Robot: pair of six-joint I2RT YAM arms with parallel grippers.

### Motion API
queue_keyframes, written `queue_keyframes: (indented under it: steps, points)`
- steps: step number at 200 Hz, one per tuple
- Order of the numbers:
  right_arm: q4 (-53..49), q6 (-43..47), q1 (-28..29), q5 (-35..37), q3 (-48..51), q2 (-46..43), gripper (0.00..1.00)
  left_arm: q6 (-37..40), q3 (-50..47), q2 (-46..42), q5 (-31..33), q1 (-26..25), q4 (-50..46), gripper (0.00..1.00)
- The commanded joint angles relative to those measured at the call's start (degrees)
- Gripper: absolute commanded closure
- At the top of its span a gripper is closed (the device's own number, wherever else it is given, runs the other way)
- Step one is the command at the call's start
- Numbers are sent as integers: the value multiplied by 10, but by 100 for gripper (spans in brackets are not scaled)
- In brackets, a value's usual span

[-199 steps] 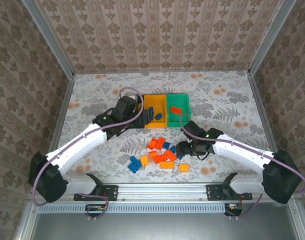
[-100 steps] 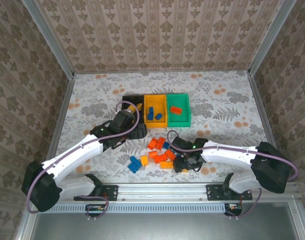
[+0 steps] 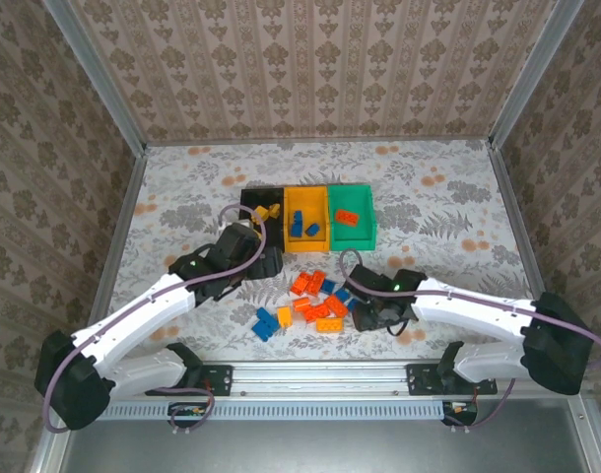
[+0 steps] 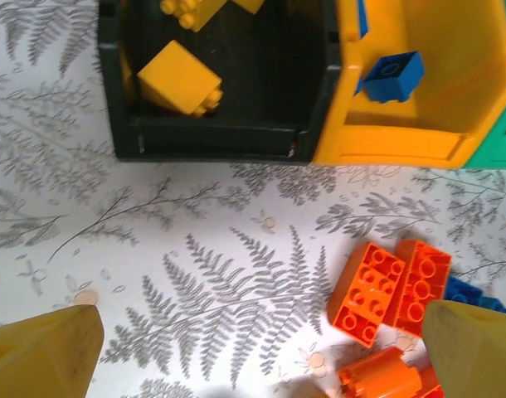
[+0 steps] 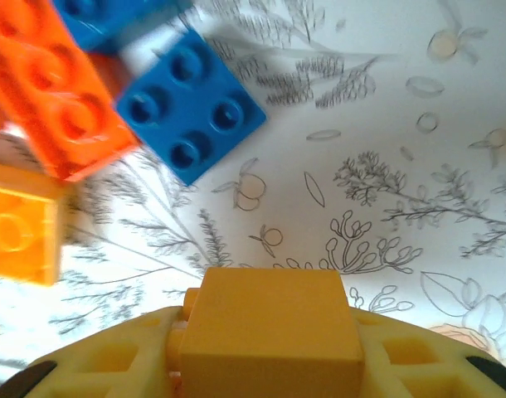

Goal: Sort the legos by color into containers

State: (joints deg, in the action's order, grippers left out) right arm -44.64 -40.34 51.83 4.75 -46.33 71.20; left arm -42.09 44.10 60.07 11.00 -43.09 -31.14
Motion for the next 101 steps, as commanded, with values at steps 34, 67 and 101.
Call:
queue_keyframes:
  steps: [34, 67, 101]
  points:
    - [50, 110, -16, -3, -269, 177, 63, -45, -50, -102, 44, 0, -79, 0]
    - [60, 135, -30, -18, -460, 332, 63, -65, -87, -149, 31, 4, -95, 0]
    - [14, 140, -45, -25, -652, 491, 61, -65, -110, -162, 7, 3, -90, 0]
